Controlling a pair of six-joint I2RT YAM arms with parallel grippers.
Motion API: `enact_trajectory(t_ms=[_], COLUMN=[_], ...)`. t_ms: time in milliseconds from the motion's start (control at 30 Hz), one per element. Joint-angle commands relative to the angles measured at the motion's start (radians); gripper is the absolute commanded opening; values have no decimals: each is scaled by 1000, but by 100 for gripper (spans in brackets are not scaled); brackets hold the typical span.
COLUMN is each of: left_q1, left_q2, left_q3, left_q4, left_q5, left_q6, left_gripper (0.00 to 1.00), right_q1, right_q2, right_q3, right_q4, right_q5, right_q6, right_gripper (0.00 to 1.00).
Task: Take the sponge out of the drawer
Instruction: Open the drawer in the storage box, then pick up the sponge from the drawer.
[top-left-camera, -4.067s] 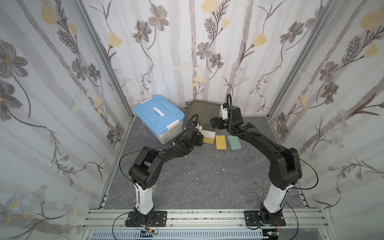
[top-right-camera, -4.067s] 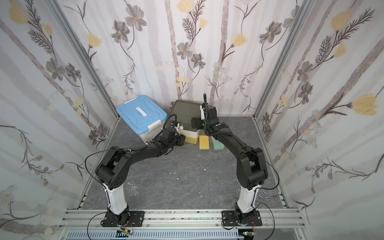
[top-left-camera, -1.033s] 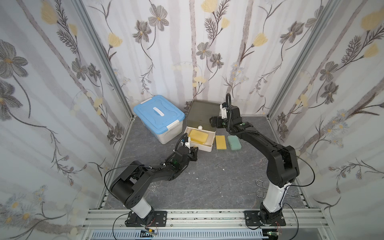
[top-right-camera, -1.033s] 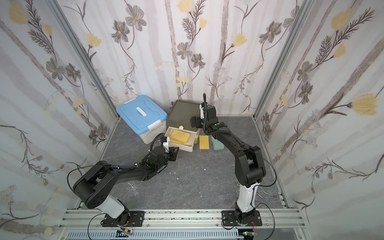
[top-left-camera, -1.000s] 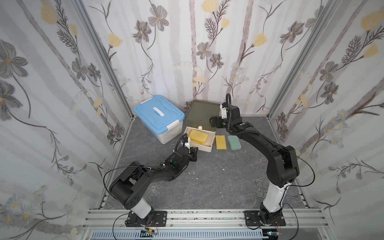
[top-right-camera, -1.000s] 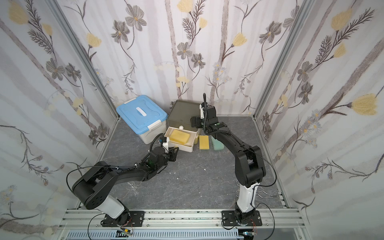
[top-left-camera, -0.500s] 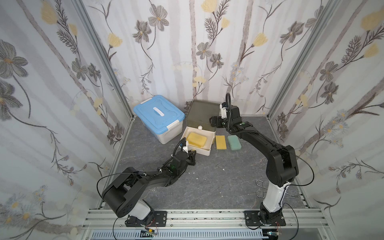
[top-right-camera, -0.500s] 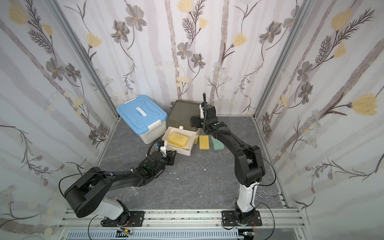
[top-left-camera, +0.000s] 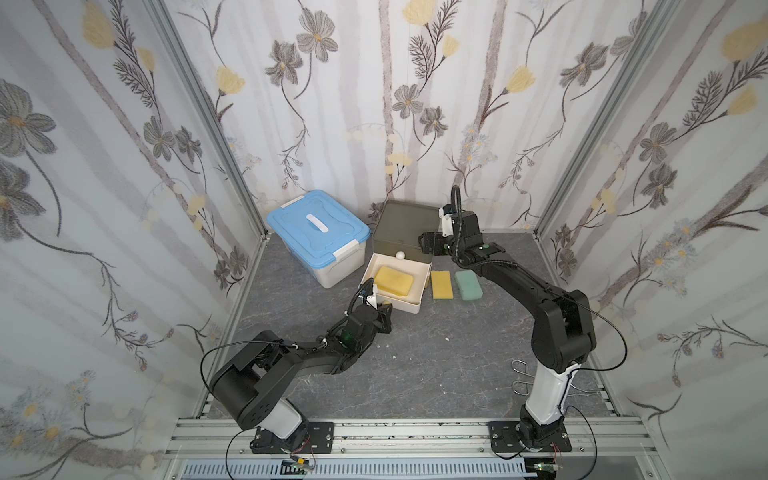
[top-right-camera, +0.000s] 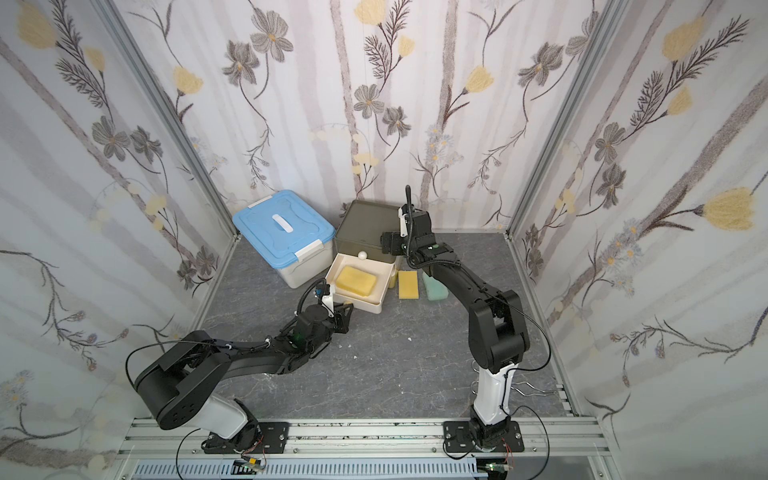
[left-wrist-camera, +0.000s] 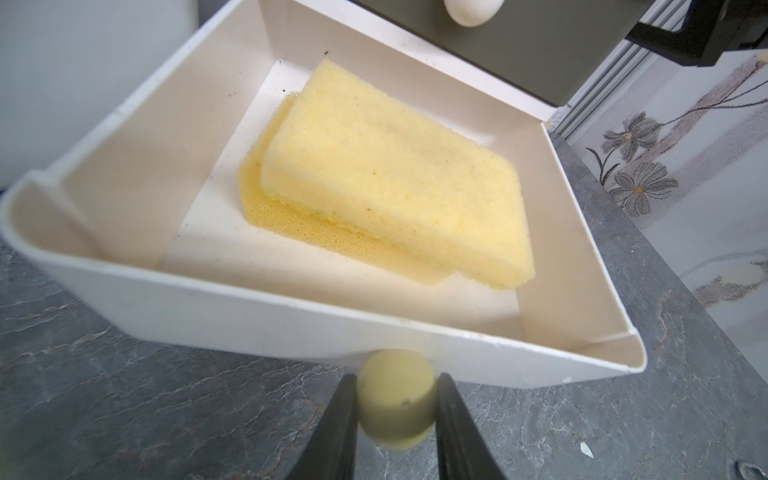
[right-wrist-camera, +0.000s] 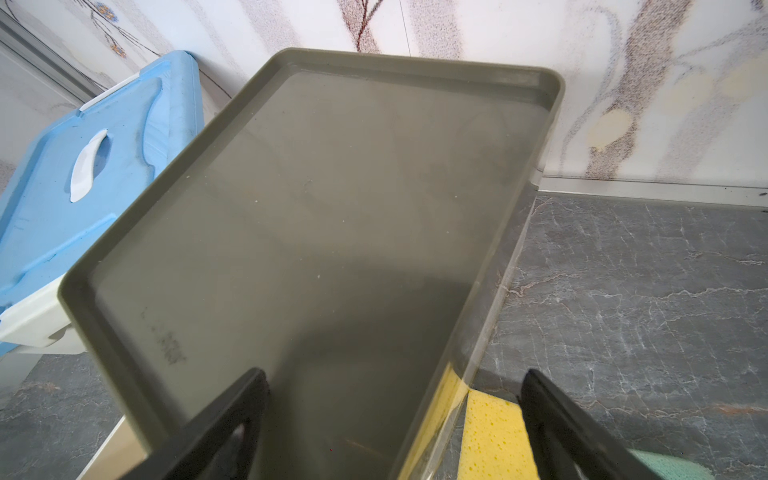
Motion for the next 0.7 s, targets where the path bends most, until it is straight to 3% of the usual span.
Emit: enact_trajectory(t_ms=[0,267,400,533,667], left_q1=[3,3,3,3,3], left_q2=[14,3,-2,-8,-14], left_q3=[7,3,3,-1,-7], left_q4=[21,15,12,12,10], left_q5=[-42,-47,-48,-54,-60], left_q6=[-19,-20,-21,-21,-23], left_gripper=[21,21,21,21,21], right_q1=[4,38,92,122,152], right_q2=[-24,-256,-356,-368,-338], right_q3=[-26,-135,-160,-200,-234], right_q4=[-140,-19,-62,-113,-135], right_q5=[39,117,91,-17,-39], right_q6=[-41,-102,-139,-128,-98], right_gripper=[94,95,96,94,90])
